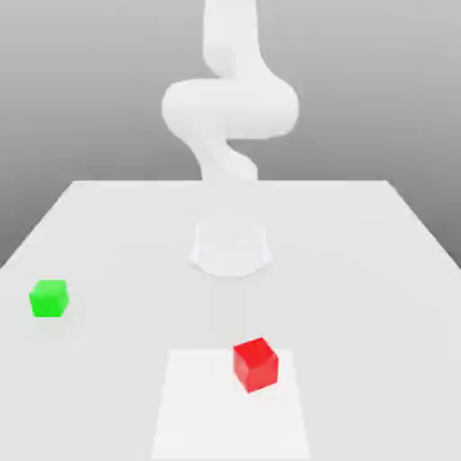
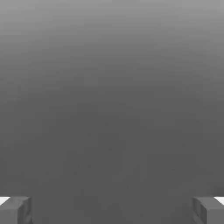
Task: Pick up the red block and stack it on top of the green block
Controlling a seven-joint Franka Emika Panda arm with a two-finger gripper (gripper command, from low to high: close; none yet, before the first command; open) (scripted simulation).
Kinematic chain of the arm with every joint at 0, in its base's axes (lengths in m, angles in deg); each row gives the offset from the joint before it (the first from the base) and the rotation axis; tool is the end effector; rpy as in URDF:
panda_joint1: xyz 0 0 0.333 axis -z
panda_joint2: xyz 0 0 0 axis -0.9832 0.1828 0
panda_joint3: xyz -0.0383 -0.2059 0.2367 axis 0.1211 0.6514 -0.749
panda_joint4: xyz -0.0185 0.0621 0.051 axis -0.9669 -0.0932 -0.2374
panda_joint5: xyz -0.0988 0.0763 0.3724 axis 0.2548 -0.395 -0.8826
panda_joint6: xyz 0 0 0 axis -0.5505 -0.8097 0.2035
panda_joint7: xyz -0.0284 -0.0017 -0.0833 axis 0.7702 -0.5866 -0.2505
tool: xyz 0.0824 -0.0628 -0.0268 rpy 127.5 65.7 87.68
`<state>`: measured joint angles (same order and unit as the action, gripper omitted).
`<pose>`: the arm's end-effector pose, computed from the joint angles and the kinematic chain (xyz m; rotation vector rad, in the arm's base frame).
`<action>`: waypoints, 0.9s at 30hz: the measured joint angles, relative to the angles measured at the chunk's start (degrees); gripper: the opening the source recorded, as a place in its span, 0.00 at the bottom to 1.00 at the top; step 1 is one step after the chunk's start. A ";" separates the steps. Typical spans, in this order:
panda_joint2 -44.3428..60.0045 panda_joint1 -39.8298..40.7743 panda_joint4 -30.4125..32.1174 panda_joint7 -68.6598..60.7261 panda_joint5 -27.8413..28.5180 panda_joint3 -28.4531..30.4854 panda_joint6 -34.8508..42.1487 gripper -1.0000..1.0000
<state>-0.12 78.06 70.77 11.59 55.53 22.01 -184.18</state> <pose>0.3767 0.0006 0.6612 -2.5128 0.9958 -0.9332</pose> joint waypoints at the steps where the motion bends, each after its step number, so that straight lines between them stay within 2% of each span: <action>1: 2.08 -0.65 1.52 -1.19 -0.26 0.44 -1.36 0.50; 12: 24.61 -6.56 17.68 -13.19 -1.86 3.02 -16.19 0.50; 17: 36.47 -7.89 25.83 -17.43 -0.04 2.76 -24.02 0.50; 24: 51.11 -7.31 26.12 -19.85 -1.38 1.35 -36.03 0.50; 25: 53.16 -6.80 25.86 -20.14 -1.79 0.74 -37.79 0.00; 27: 53.16 -6.79 25.86 -20.13 -1.77 0.74 -37.78 0.00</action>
<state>53.04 71.26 96.64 -8.54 53.75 22.75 -221.96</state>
